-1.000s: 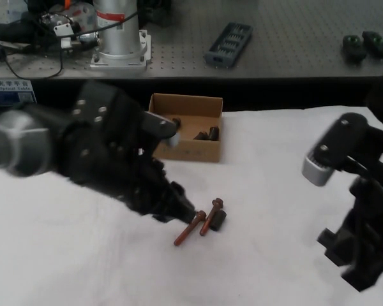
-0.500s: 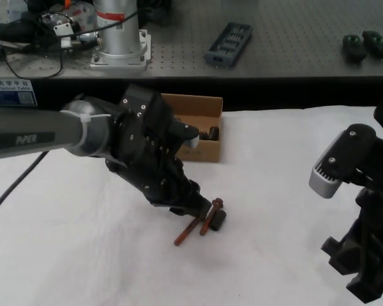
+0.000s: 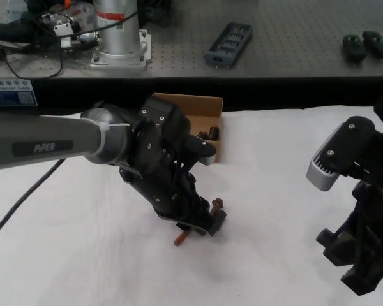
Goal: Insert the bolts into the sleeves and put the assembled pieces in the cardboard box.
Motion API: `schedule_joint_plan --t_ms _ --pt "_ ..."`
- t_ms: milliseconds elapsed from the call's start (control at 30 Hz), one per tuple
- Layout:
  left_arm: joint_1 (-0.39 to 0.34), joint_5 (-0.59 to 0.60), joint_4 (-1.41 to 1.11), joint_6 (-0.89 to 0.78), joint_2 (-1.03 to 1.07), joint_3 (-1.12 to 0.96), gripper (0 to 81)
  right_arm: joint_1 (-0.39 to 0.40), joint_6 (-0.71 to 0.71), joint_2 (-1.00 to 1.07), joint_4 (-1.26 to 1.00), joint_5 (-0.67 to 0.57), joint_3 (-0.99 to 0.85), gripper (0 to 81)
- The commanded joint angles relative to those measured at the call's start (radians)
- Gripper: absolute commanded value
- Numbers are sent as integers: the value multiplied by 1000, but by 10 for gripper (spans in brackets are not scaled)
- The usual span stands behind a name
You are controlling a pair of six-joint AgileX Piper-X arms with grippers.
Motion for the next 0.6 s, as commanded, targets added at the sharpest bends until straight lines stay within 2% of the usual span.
schedule_joint_plan --t_ms 0,133,567 --pt "-1 -64 -3 19 4 -13 327 -4 -2 -9 -6 -13 -2 28" --pt "-1 -107 -3 26 4 -13 327 -4 -2 -9 -6 -13 -2 28" --pt "-2 -97 -3 26 13 -13 327 -4 -6 -9 -6 -13 -2 28"
